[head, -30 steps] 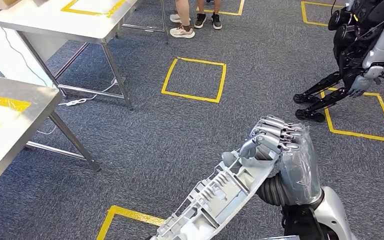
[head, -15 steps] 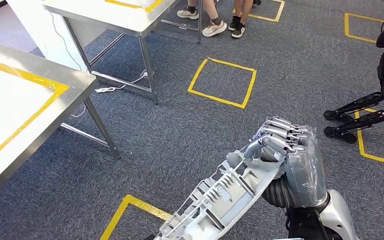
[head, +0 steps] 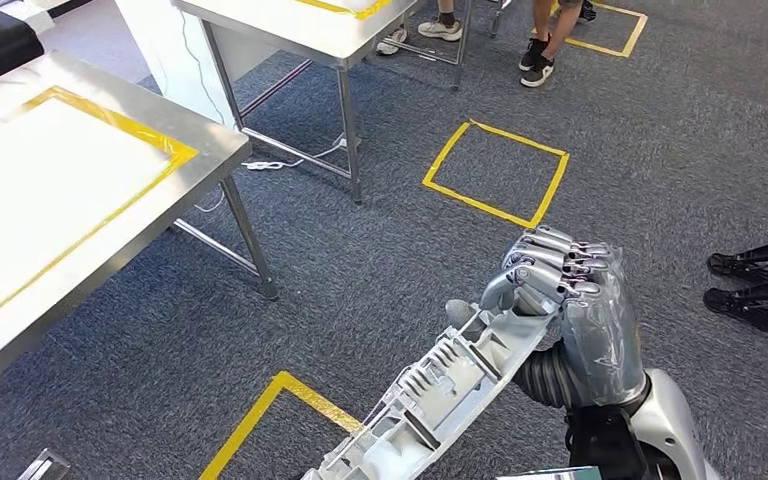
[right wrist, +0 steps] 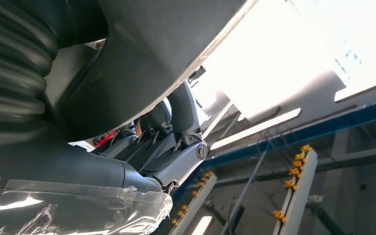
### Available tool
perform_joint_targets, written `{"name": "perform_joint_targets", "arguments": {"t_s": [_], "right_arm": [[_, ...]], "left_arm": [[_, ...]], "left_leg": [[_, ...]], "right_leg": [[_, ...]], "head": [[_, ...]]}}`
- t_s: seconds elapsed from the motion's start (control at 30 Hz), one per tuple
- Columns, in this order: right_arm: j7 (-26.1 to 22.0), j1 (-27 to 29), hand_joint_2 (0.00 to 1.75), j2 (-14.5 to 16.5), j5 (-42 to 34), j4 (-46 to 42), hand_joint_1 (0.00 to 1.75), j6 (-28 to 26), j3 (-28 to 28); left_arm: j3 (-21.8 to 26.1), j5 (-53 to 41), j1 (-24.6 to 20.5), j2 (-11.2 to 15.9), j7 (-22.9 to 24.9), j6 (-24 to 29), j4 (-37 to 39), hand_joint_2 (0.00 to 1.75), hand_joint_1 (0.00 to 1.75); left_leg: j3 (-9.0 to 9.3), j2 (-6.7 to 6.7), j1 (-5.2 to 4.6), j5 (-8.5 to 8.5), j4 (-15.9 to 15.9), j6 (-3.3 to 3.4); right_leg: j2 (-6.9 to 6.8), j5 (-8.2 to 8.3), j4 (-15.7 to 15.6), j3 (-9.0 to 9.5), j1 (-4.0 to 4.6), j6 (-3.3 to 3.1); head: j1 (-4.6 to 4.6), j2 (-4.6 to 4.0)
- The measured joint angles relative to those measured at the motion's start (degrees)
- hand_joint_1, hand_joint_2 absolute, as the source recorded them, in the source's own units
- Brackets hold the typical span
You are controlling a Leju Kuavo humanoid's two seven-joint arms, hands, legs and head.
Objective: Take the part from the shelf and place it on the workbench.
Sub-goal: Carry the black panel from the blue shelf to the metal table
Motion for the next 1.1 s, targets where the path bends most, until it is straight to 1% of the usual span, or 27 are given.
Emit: {"name": "perform_joint_targets", "arguments": {"t_s": [0.03, 0.1, 0.13, 0.17, 0.23, 0.3, 0.33, 0.37, 0.4, 0.47, 0.5, 0.53, 0.57, 0.6, 0.63, 0.67, 0.7, 0.73, 0.77, 0.8, 0.83, 0.87, 0.9, 0.93, 1.0, 1.03, 1.1], "right_arm": [[0.0, 0.0, 1.75, 0.0, 0.0, 0.0, 1.75, 0.0, 0.0], [0.0, -0.1, 1.75, 0.0, 0.0, 0.0, 1.75, 0.0, 0.0], [0.0, -0.1, 1.75, 0.0, 0.0, 0.0, 1.75, 0.0, 0.0], [0.0, -0.2, 1.75, 0.0, 0.0, 0.0, 1.75, 0.0, 0.0], [0.0, -0.2, 1.75, 0.0, 0.0, 0.0, 1.75, 0.0, -0.1], [0.0, 0.0, 1.75, 0.0, 0.0, 0.0, 1.75, 0.0, 0.0], [0.0, 0.1, 1.75, 0.0, 0.0, 0.0, 1.75, 0.0, 0.0], [0.0, 0.1, 1.75, 0.0, 0.0, 0.0, 1.75, 0.0, 0.0], [0.0, 0.1, 1.75, 0.0, 0.0, 0.1, 1.75, 0.0, 0.0], [0.0, 0.0, 1.75, 0.0, 0.0, 0.1, 1.75, 0.0, 0.0], [0.0, 0.0, 1.75, 0.0, 0.0, 0.1, 1.75, 0.0, 0.0], [0.0, -0.1, 1.75, 0.0, 0.0, 0.1, 1.75, 0.0, 0.0], [0.0, -0.1, 1.75, 0.0, 0.0, 0.1, 1.75, 0.0, 0.0], [0.0, -0.1, 1.75, 0.0, 0.0, 0.2, 1.75, 0.0, 0.0], [0.0, -0.2, 1.75, 0.0, 0.0, 0.2, 1.75, 0.0, 0.0], [-0.1, -0.3, 1.75, 0.0, 0.0, 0.2, 1.75, 0.0, 0.0], [-0.1, -0.4, 1.75, 0.0, 0.0, 0.2, 1.75, 0.0, 0.0], [-0.1, -0.5, 1.75, 0.0, 0.0, 0.2, 1.75, 0.0, 0.0], [-0.1, -0.5, 1.75, 0.1, 0.0, 0.3, 1.75, -0.1, 0.0], [-0.1, -0.5, 1.75, 0.1, 0.0, 0.3, 1.75, -0.1, 0.0], [-0.1, -0.5, 1.75, 0.1, 0.0, 0.4, 1.75, -0.1, 0.0], [-0.1, -0.5, 1.75, 0.1, 0.0, 0.4, 1.75, -0.1, 0.0], [-0.1, -0.5, 1.75, 0.1, 0.0, 0.4, 1.75, -0.1, 0.0], [-0.1, -0.5, 1.75, 0.1, 0.0, 0.5, 1.75, -0.1, 0.0], [-0.1, -0.6, 1.75, 0.1, 0.0, 0.5, 1.75, -0.1, 0.0], [-0.1, -0.6, 1.75, 0.1, 0.0, 0.5, 1.75, -0.1, 0.0], [-0.1, -0.7, 1.75, 0.1, 0.0, 0.5, 1.75, -0.1, 0.0]], "left_arm": [[0.0, 0.0, 0.0, 0.0, 0.0, 0.0, 0.0, 1.75, 0.00], [0.0, 0.0, 0.1, 0.0, 0.0, 0.0, 0.0, 1.75, 0.00], [0.0, 0.0, 0.2, 0.0, 0.0, 0.0, 0.0, 1.75, 0.00], [0.0, 0.0, 0.2, 0.0, 0.0, 0.0, 0.0, 1.75, 0.00], [0.0, 0.0, 0.1, 0.0, 0.0, 0.0, 0.0, 1.75, 0.00], [0.0, 0.0, 0.0, 0.0, 0.0, 0.0, 0.0, 1.75, 0.00], [0.0, 0.0, 0.0, 0.0, 0.0, 0.0, 0.0, 1.75, 0.00], [0.0, 0.0, 0.1, 0.0, 0.0, 0.0, 0.0, 1.75, 0.00], [0.0, 0.0, 0.1, 0.0, 0.0, 0.0, 0.0, 1.75, 0.00], [0.0, 0.0, 0.0, -0.1, 0.0, -0.1, 0.0, 1.75, 0.00], [0.0, 0.0, -0.1, -0.1, 0.0, -0.2, 0.0, 1.75, 0.00], [0.0, 0.0, -0.2, -0.1, 0.0, -0.2, 0.0, 1.75, 0.00], [0.0, 0.0, -0.2, -0.1, 0.0, -0.2, 0.0, 1.75, 0.00], [0.0, 0.0, -0.1, -0.1, 0.1, -0.3, 0.0, 1.75, 0.00], [0.0, -0.1, 0.1, -0.1, 0.1, -0.3, 0.0, 1.75, 0.00], [0.0, -0.1, 0.2, -0.1, 0.1, -0.3, 0.0, 1.75, 0.00], [0.0, -0.1, 0.2, -0.1, 0.1, -0.3, 0.0, 1.75, 0.00], [0.0, -0.1, 0.1, -0.1, 0.2, -0.3, 0.0, 1.75, 0.00], [0.0, -0.1, 0.0, -0.1, 0.2, -0.3, 0.0, 1.75, 0.00], [0.0, -0.1, -0.1, -0.1, 0.2, -0.3, 0.0, 1.75, 0.00], [0.0, -0.1, 0.0, -0.1, 0.2, -0.3, 0.0, 1.75, 0.00], [0.0, -0.1, 0.0, -0.1, 0.2, -0.3, 0.0, 1.75, 0.00], [0.0, -0.1, 0.1, -0.1, 0.2, -0.3, 0.0, 1.75, 0.00], [0.0, -0.1, 0.1, 0.0, 0.2, -0.3, 0.0, 1.75, 0.00], [0.0, -0.1, -0.1, 0.0, 0.2, -0.3, 0.0, 1.75, 0.00], [0.0, -0.1, -0.1, 0.0, 0.2, -0.3, 0.0, 1.75, 0.00], [0.0, -0.1, -0.1, 0.0, 0.2, -0.3, 0.0, 1.75, 0.00]], "left_leg": [[0.20, 0.18, -0.26, -0.16, -0.6, 0.47], [0.06, -1.07, -0.23, 0.19, -0.8, 1.25], [0.05, -1.64, -0.07, 0.36, -1.0, 1.54], [0.05, -2.17, 0.14, 0.54, -1.1, 1.84], [0.00, -3.27, 0.40, 0.73, -1.3, 2.18], [-0.09, -4.60, 0.44, 0.79, -1.2, 2.27], [-0.11, -5.35, 0.44, 0.82, -1.2, 2.25], [-0.11, -6.12, 0.44, 0.85, -1.2, 2.20], [-0.08, -6.92, 0.47, 0.89, -1.2, 2.13], [-0.28, -8.44, 0.55, 1.00, -1.0, 1.78], [-0.58, -9.14, 0.63, 1.14, -1.0, 1.46], [-0.92, -9.83, 0.77, 1.31, -1.0, 1.08], [-1.25, -10.55, 0.91, 1.54, -1.1, 0.65], [-1.43, -11.33, 1.07, 1.75, -1.2, 0.21], [-1.65, -11.26, 1.07, 1.66, -1.2, -0.12], [-2.07, -10.16, 0.95, 1.03, -0.4, -0.38], [-2.91, -8.48, 0.80, -0.18, 1.5, -0.56], [-4.24, -6.35, 0.71, -1.88, 4.5, -0.64], [-5.83, -4.84, 0.68, -3.69, 8.3, -0.75], [-7.27, -4.15, 0.72, -5.01, 11.7, -0.85], [-8.06, -3.86, 0.74, -5.49, 13.7, -0.92], [-7.80, -3.71, 0.73, -4.95, 13.6, -0.94], [-6.44, -3.46, 0.71, -3.53, 11.4, -0.89], [-4.29, -2.68, 0.63, -1.76, 7.6, -0.73], [-0.67, -0.50, 0.03, 0.16, 1.0, -0.01], [0.11, 0.15, -0.27, 0.35, -0.6, 0.46], [0.07, -0.43, -0.55, 0.39, -0.9, 1.24]], "right_leg": [[-0.52, -0.08, 0.1, -0.03, 0.11, 0.25], [-1.27, -0.25, 0.2, 0.00, 0.10, 0.74], [-0.53, -0.63, 0.4, -0.07, -0.03, 1.05], [0.87, -1.53, 1.6, -0.51, -0.19, 1.33], [4.20, -4.64, 7.2, -3.06, -0.52, 1.78], [5.21, -7.33, 14.5, -6.71, -0.65, 1.98], [5.26, -7.27, 16.2, -7.69, -0.66, 2.00], [5.35, -6.09, 15.7, -7.64, -0.67, 1.93], [5.73, -4.00, 12.9, -6.54, -0.70, 1.79], [8.53, -0.09, 5.0, -3.20, -0.92, 1.38], [9.96, 0.86, 2.1, -2.05, -1.04, 1.24], [10.95, 1.09, 0.6, -1.49, -1.08, 1.14], [11.05, 0.93, 0.3, -1.39, -1.05, 1.05], [10.29, 0.98, 0.1, -1.37, -1.00, 0.91], [9.47, 1.09, -0.2, -1.19, -1.01, 0.66], [8.58, 1.22, -0.5, -0.92, -1.06, 0.37], [7.62, 1.32, -0.9, -0.66, -1.09, 0.08], [6.65, 1.33, -1.0, -0.44, -1.00, -0.16], [5.70, 1.24, -1.0, -0.35, -0.88, -0.33], [4.74, 1.12, -0.9, -0.33, -0.77, -0.44], [3.82, 0.99, -0.8, -0.33, -0.71, -0.48], [2.98, 0.86, -0.7, -0.32, -0.68, -0.45], [2.21, 0.72, -0.6, -0.26, -0.67, -0.38], [1.53, 0.54, -0.5, -0.16, -0.65, -0.23], [0.29, 0.20, -0.2, -0.03, -0.40, 0.19], [-0.28, 0.09, -0.1, 0.00, -0.27, 0.44], [-1.34, 0.10, -0.1, 0.04, -0.15, 0.88]], "head": [[0.03, 0.00], [0.11, 0.00], [0.20, 0.00], [0.33, 0.00], [0.83, 0.00], [1.22, 0.00], [1.33, 0.00], [1.39, 0.00], [1.44, 0.00], [1.50, 0.00], [1.52, 0.00], [1.51, 0.00], [1.52, 0.00], [1.52, 0.00], [1.49, 0.00], [1.29, 0.00], [0.98, 0.00], [0.68, 0.00], [0.41, 0.00], [0.31, 0.00], [0.25, 0.00], [0.20, 0.00], [0.13, 0.00], [0.02, 0.00], [-0.17, 0.00], [-0.21, 0.00], [-0.14, 0.00]]}}
